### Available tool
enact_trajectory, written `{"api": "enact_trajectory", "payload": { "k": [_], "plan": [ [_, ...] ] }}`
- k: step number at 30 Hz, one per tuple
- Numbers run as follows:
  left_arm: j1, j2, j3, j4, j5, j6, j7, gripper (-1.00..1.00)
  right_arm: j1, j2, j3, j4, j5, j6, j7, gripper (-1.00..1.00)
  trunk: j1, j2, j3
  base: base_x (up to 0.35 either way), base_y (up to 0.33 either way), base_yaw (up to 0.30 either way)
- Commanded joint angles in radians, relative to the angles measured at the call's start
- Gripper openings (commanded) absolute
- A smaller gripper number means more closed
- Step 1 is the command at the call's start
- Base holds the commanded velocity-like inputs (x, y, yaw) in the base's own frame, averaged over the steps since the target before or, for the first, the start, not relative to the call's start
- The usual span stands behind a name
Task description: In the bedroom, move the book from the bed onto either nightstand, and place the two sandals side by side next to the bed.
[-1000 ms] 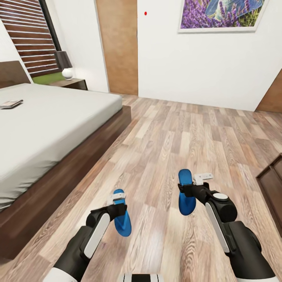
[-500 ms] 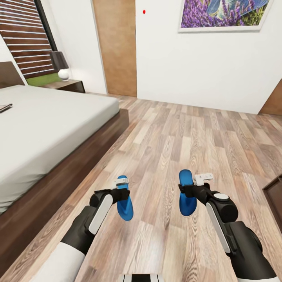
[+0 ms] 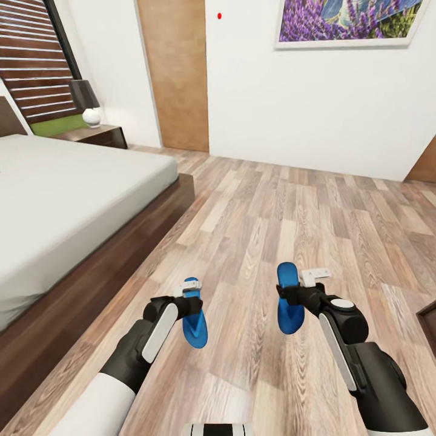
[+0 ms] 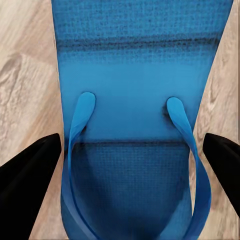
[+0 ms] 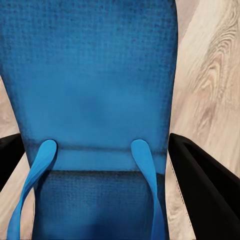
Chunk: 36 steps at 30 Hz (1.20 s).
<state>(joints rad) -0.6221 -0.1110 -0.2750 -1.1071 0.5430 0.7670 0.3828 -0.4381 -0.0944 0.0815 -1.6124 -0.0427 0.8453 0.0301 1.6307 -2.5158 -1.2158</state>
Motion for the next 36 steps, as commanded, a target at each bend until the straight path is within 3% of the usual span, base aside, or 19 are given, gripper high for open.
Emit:
{"api": "enact_trajectory", "payload": {
  "k": [1, 36],
  "plan": [
    [-0.001, 0.0, -0.001, 0.0, 0.01, 0.002, 0.01, -1.0, -0.001, -0.001, 0.001, -0.001, -0.004, 0.004, -0.001, -1.0, 0.0, 0.0, -0.001, 0.332, -0.108, 0.0],
    [-0.008, 0.0, -0.002, 0.053, 0.009, -0.029, 0.005, -1.0, -0.001, 0.008, 0.003, -0.001, -0.004, 0.02, -0.001, -1.0, 0.0, 0.0, -0.001, 0.332, -0.107, 0.0]
  ]
}}
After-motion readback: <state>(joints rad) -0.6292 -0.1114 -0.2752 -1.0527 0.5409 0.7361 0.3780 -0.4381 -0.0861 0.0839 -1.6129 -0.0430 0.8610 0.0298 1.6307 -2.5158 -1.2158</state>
